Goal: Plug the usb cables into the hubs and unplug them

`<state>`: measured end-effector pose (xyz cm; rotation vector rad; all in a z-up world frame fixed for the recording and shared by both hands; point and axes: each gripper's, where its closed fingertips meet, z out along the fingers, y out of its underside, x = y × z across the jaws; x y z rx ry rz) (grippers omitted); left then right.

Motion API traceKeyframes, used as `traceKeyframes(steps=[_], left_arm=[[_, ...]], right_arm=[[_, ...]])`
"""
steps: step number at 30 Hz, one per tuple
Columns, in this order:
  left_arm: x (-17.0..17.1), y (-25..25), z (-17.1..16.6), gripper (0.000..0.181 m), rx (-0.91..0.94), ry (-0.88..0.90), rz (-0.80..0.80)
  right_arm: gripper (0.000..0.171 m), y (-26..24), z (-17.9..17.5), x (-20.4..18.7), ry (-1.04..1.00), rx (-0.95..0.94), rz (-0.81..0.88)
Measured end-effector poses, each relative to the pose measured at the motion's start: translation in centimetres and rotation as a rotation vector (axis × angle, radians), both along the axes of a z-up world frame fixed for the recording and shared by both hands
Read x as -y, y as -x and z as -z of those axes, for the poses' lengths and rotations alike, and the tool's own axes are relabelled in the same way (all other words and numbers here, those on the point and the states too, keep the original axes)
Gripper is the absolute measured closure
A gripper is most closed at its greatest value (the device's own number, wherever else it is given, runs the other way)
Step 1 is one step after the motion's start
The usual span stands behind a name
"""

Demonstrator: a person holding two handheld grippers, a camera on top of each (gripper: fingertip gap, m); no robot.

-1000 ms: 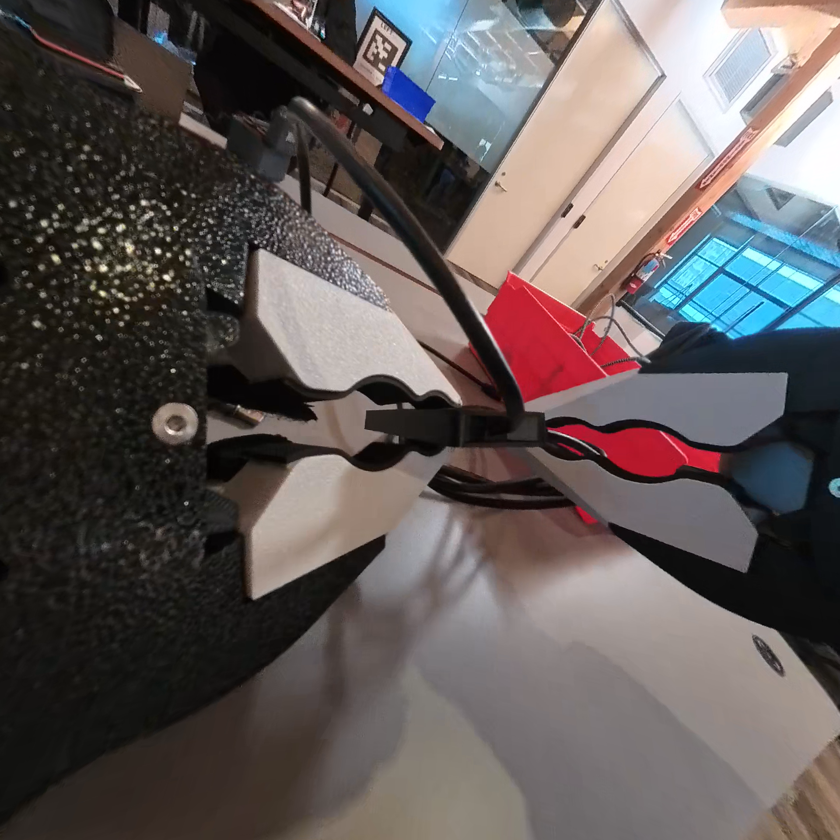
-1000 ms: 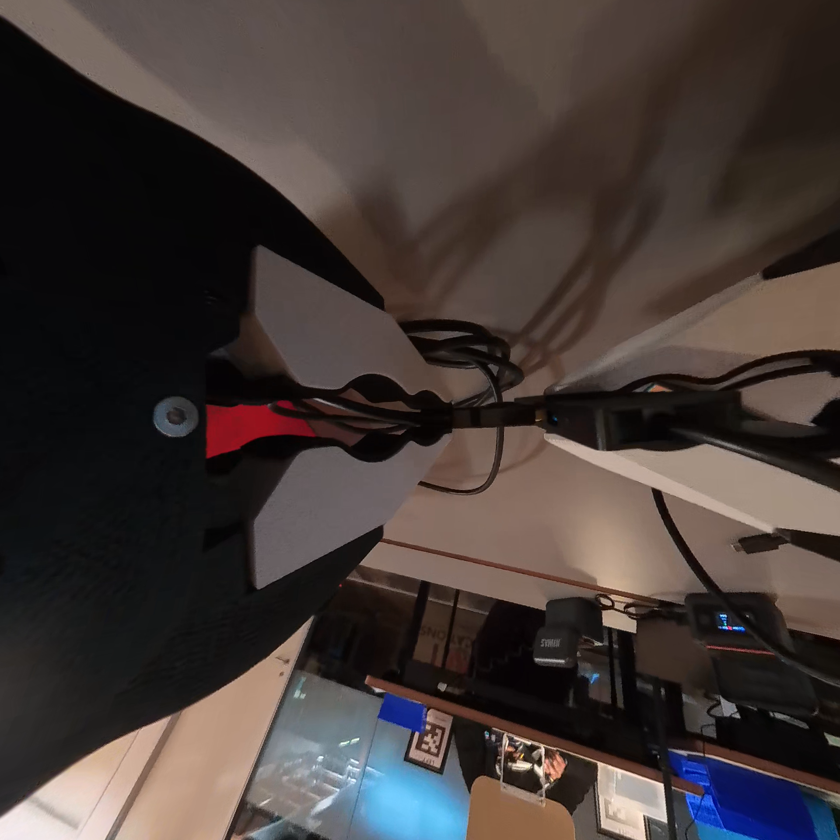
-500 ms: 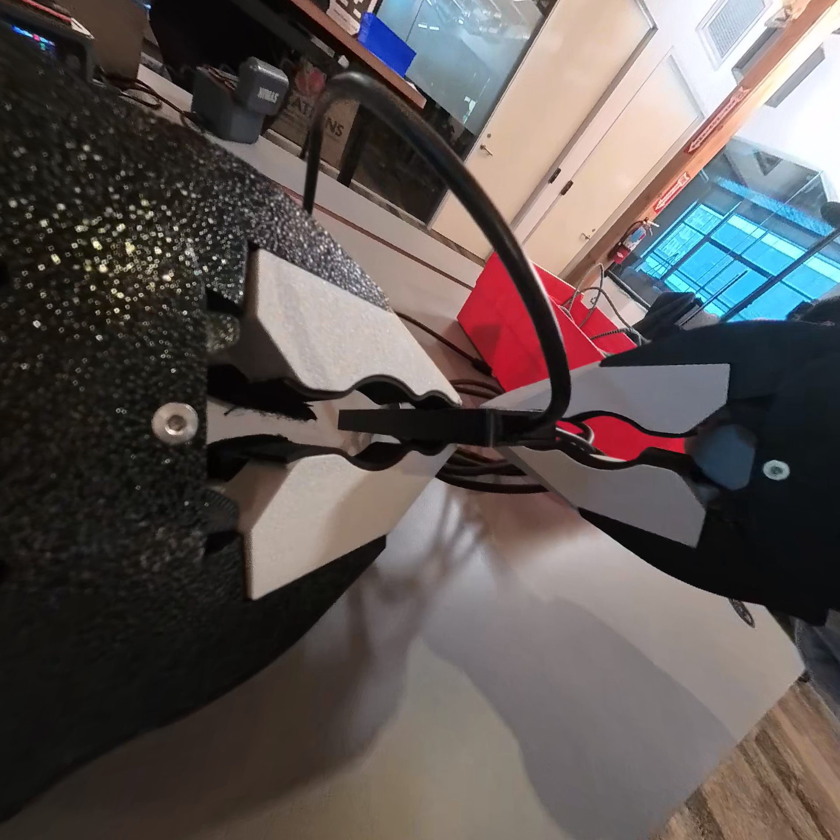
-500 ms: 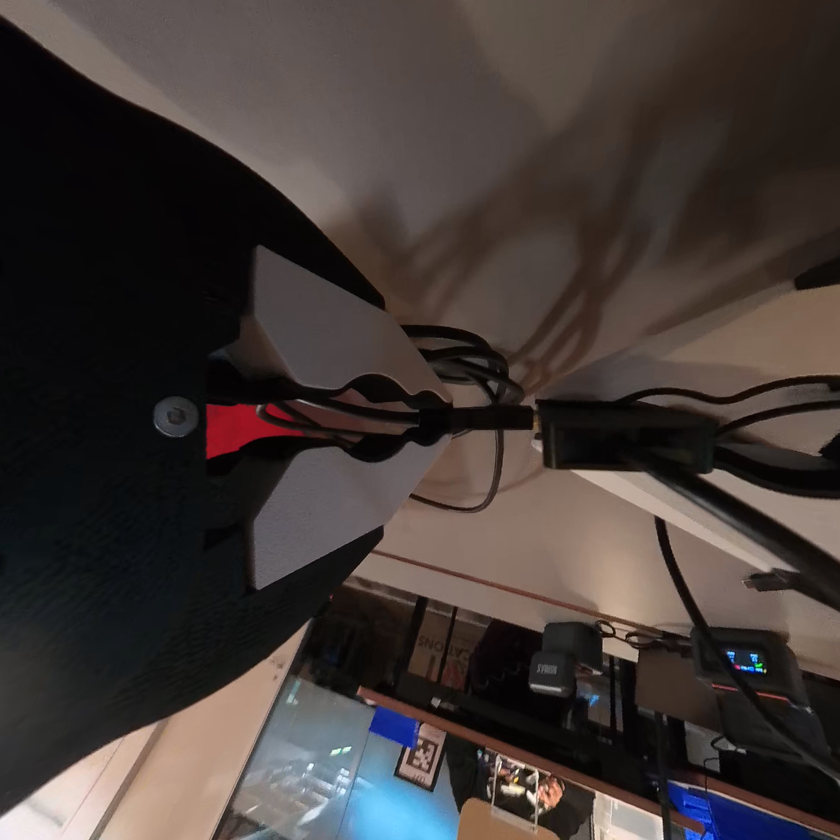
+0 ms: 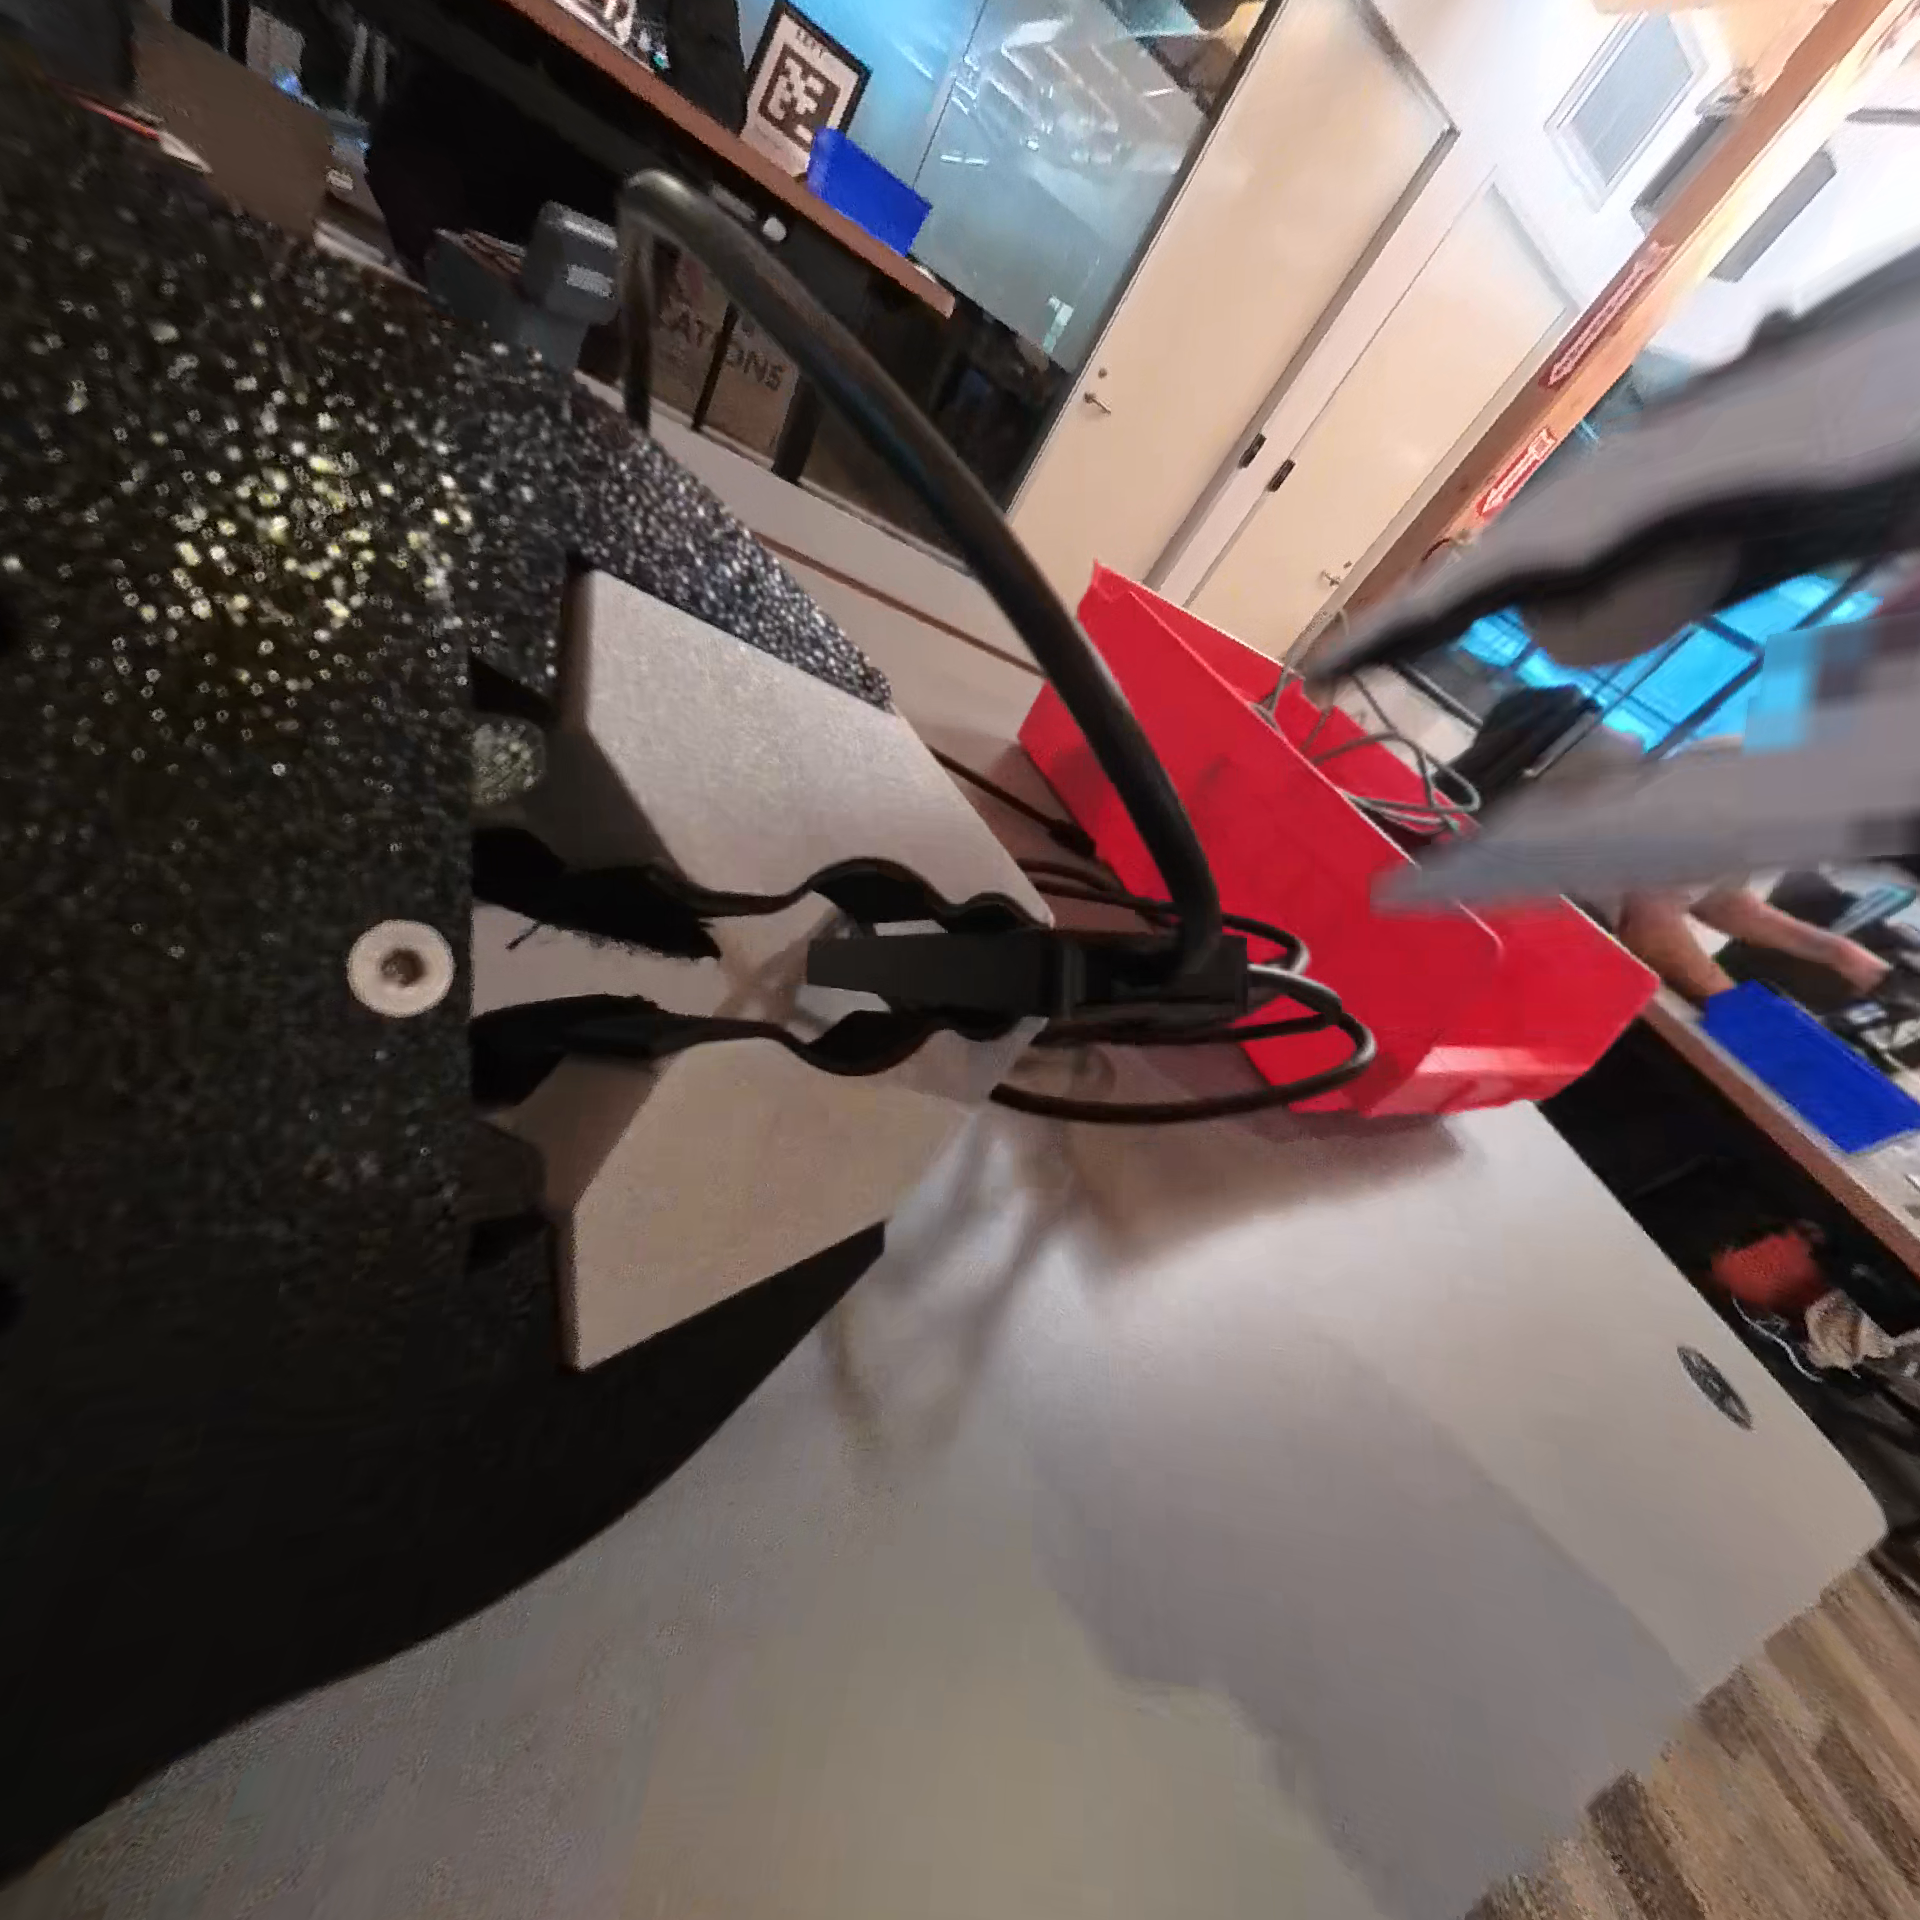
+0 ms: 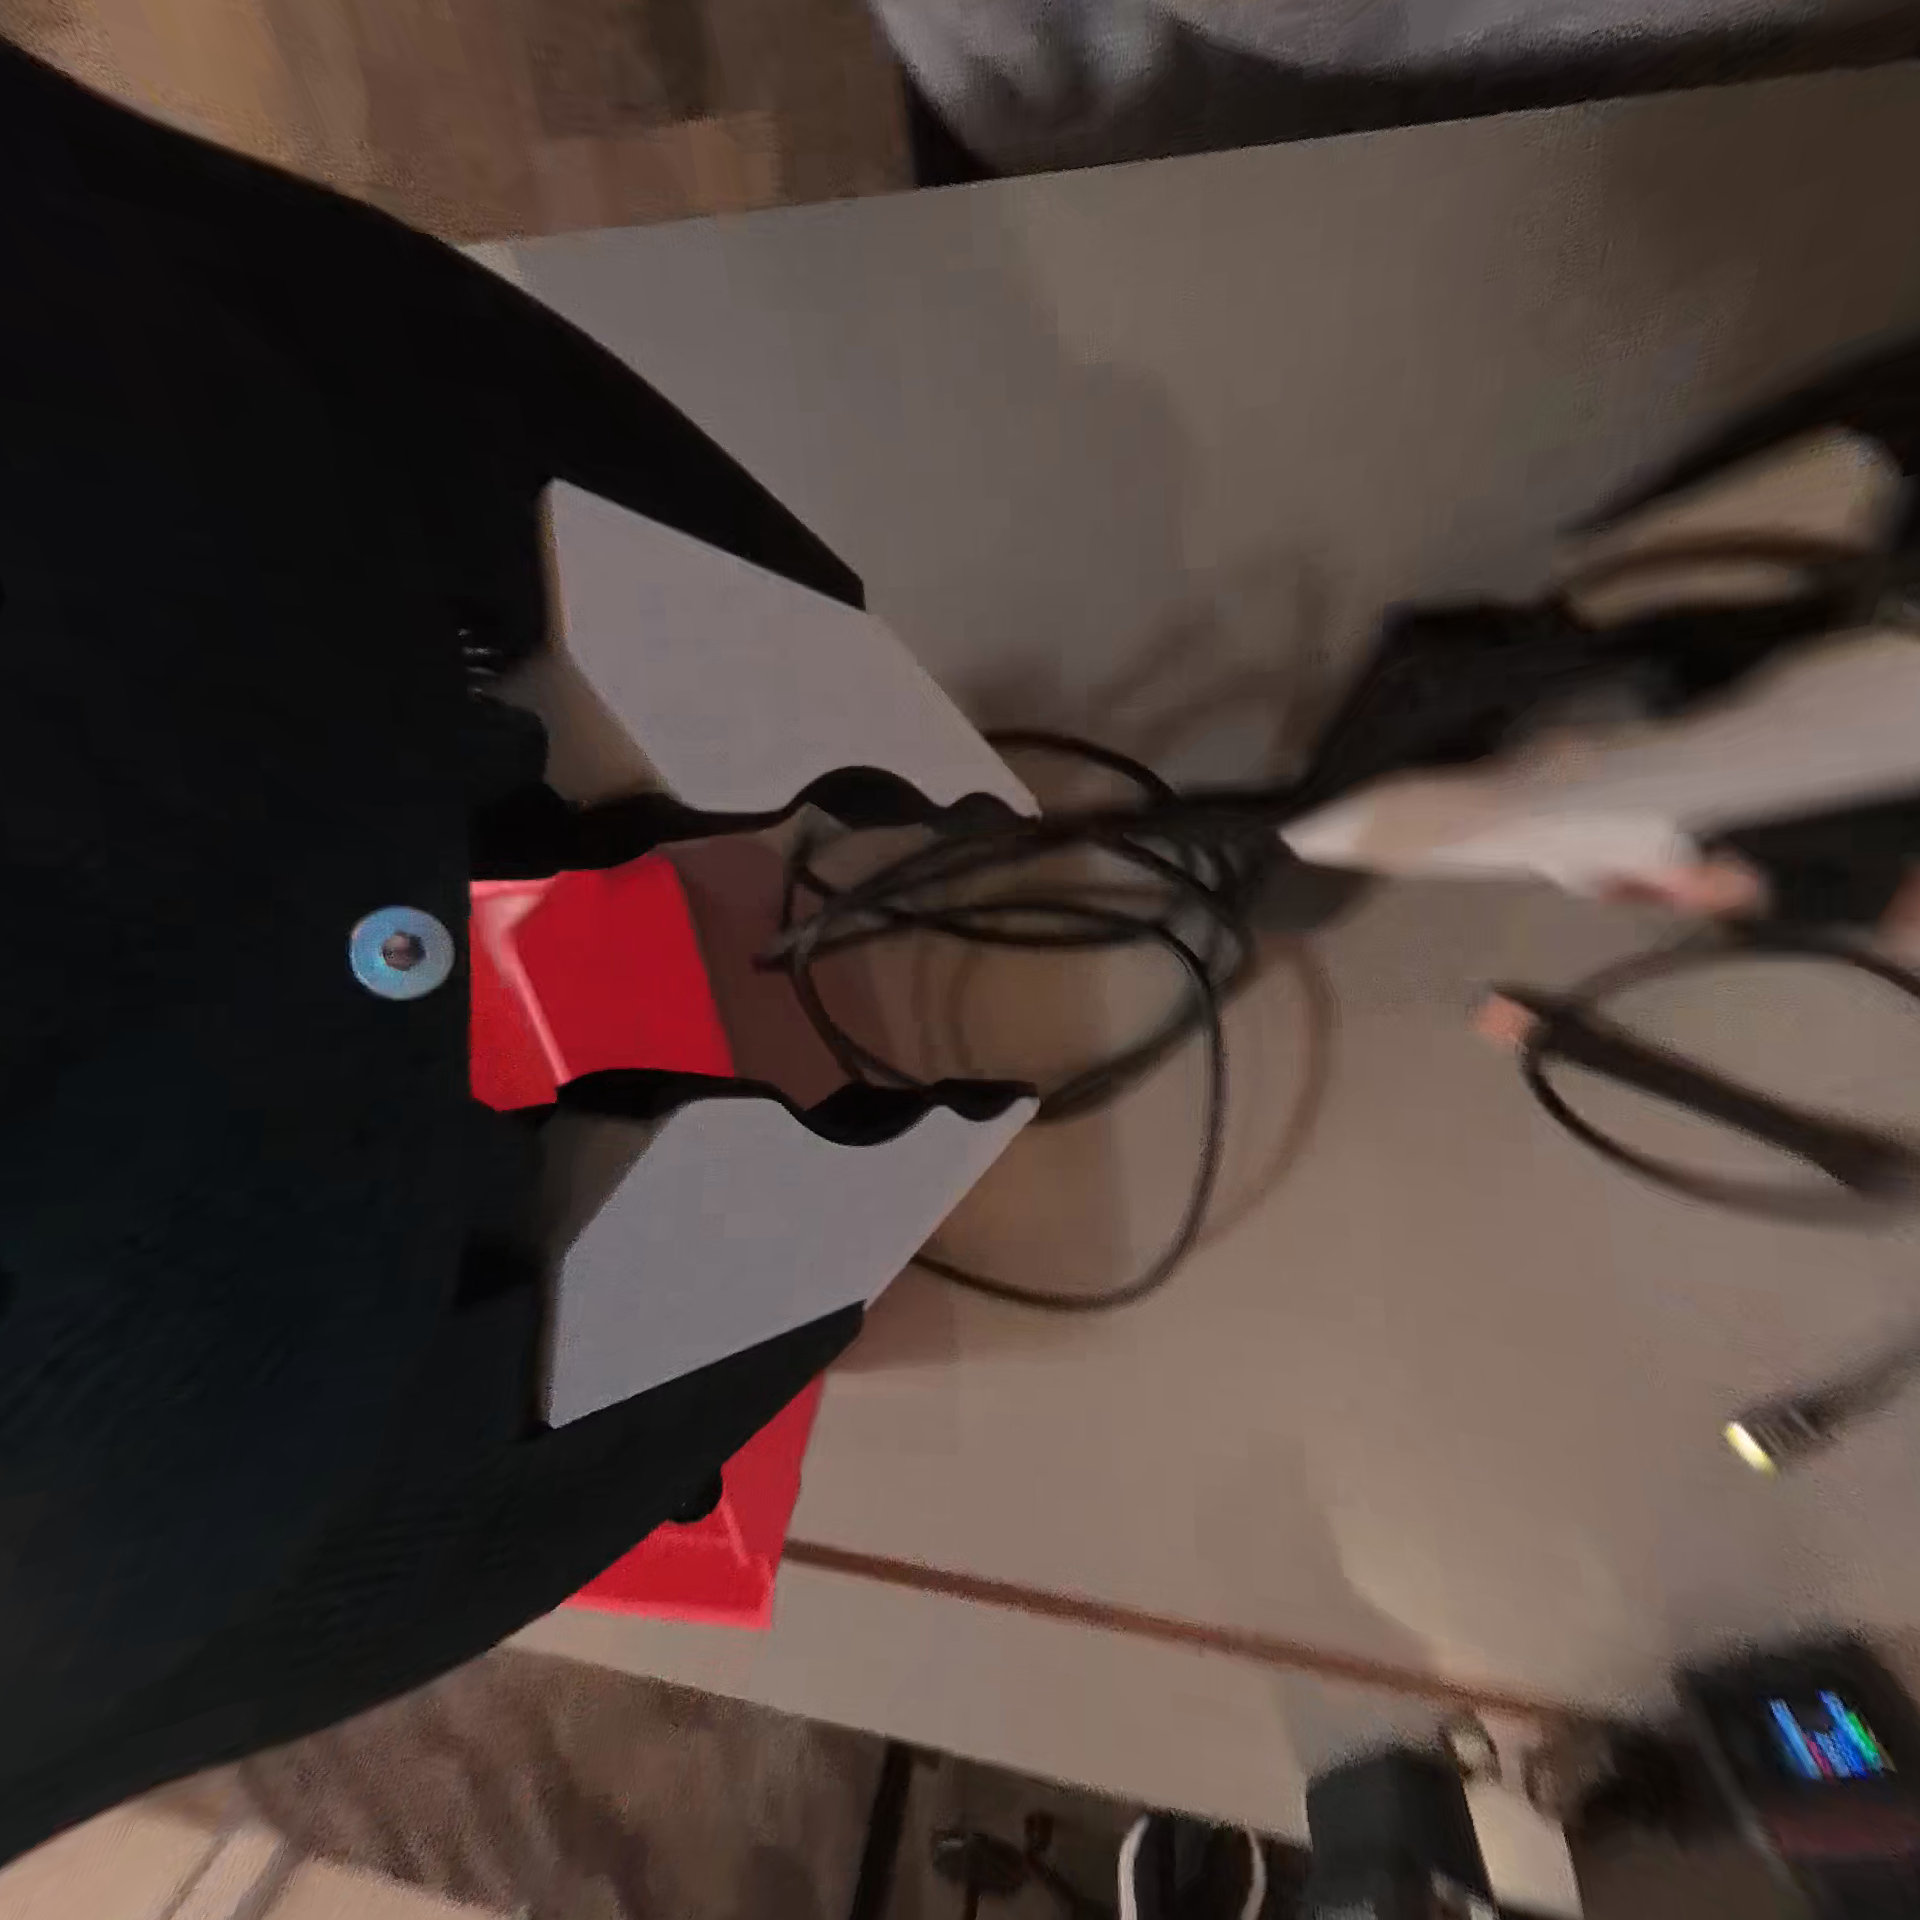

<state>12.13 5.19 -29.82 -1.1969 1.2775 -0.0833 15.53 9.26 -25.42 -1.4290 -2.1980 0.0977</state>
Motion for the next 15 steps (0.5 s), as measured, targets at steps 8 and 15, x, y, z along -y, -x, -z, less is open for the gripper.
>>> traceKeyframes(steps=[8, 15], left_arm=[[0.7, -0.8, 0.8, 0.173, -0.065, -0.038, 0.010], [1.2, -1.3, 1.1, 0.173, -0.093, -0.047, 0.038]], right_arm=[[0.149, 12.1, -0.7, -3.2, 0.386, -0.101, 0.121], [0.147, 16.2, 8.1, -4.1, 0.571, 0.239, 0.202]])
